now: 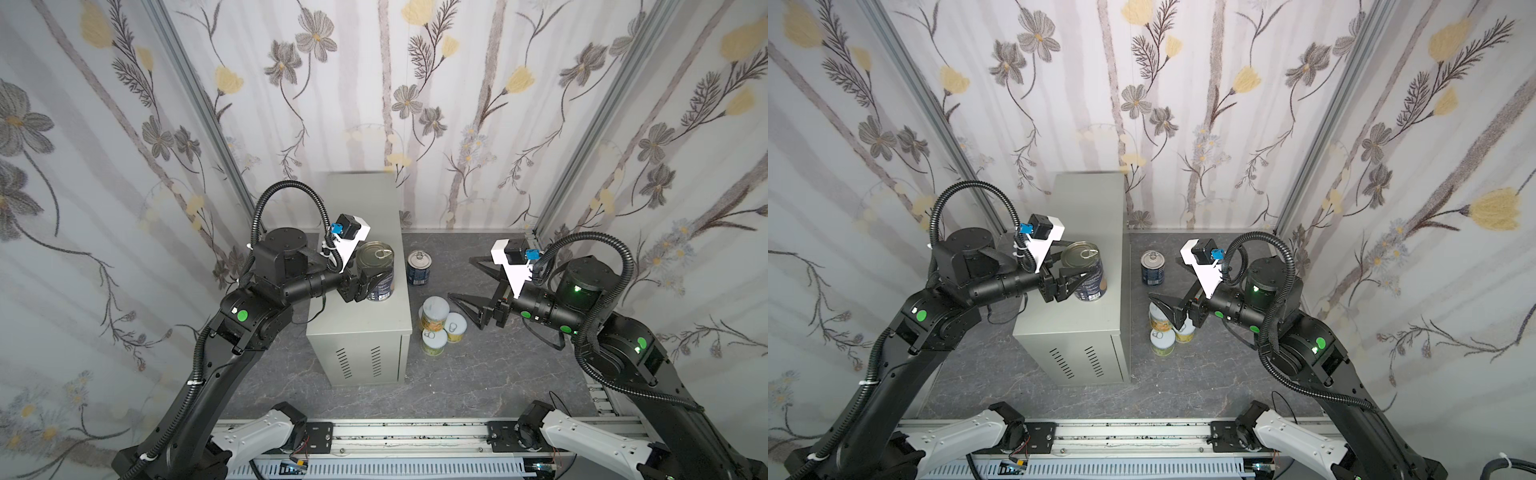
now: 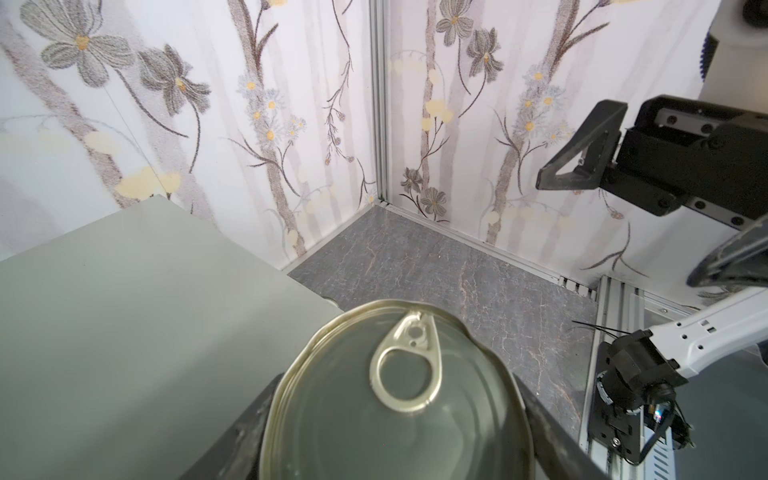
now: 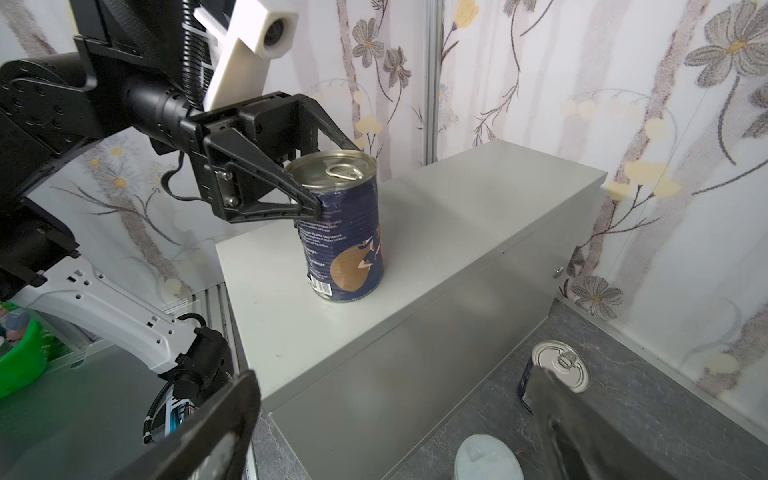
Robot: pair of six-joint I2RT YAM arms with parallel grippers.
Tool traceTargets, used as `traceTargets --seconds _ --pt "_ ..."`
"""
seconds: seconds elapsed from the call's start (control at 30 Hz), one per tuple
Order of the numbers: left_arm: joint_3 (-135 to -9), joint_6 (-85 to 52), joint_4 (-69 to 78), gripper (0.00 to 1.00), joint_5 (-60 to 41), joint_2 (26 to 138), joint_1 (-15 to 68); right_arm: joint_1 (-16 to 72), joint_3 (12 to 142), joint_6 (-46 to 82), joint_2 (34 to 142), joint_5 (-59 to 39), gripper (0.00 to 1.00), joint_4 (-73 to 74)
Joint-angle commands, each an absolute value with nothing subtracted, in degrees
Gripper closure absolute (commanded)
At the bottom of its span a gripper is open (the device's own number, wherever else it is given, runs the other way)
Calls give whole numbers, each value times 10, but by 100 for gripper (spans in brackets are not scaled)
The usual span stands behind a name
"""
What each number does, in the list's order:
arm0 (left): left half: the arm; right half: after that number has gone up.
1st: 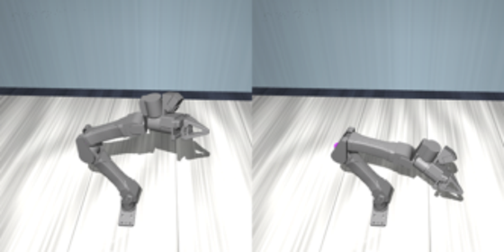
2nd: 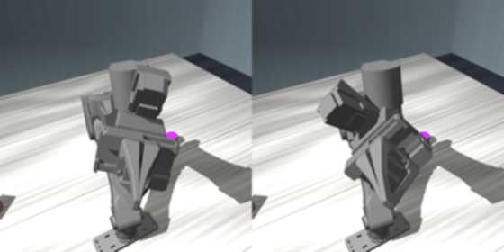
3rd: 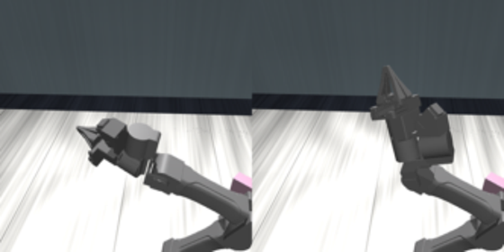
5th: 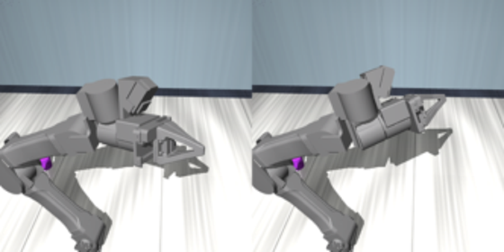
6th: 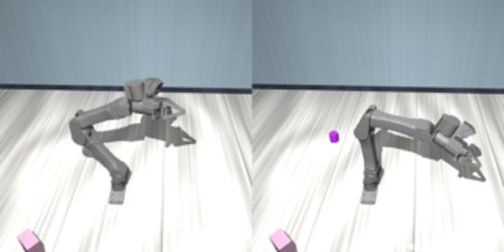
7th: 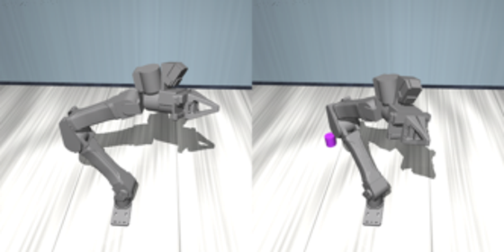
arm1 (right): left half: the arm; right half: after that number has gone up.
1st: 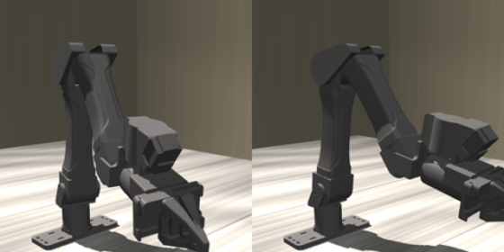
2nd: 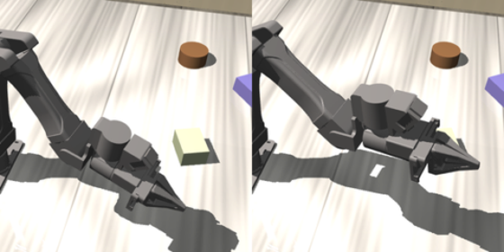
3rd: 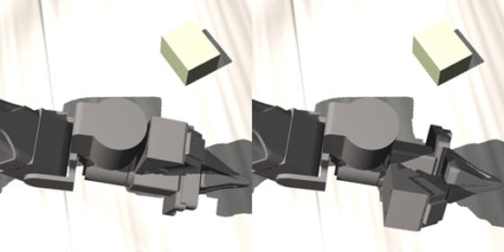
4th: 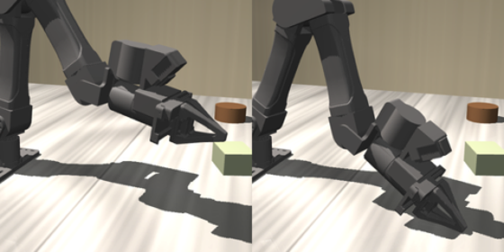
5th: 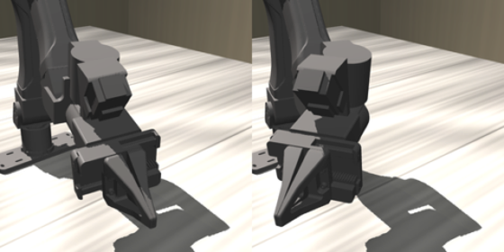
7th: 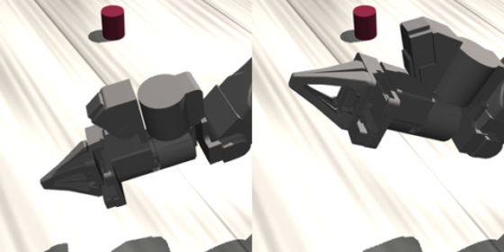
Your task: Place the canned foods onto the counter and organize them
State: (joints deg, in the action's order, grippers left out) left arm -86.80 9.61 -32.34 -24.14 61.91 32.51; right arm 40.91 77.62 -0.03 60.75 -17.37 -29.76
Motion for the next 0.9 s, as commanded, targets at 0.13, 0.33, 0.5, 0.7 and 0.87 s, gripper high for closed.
traceTargets --seconds 0.13,0.33,0.5,0.7,0.87 --pt "-866 120 -258 35 -149 636 325 408 734 -3 598 -144 0 -247" --pt "-872 145 -190 35 -73 678 309 402 701 9 603 -131 0 -214" --pt "-924 131 -172 35 -89 750 265 384 694 52 638 -89 0 -192" --pt "-986 99 -149 34 -118 822 209 349 686 62 690 -76 0 -150" --pt "-1061 80 -146 33 -148 902 170 324 709 59 741 -72 0 -131"
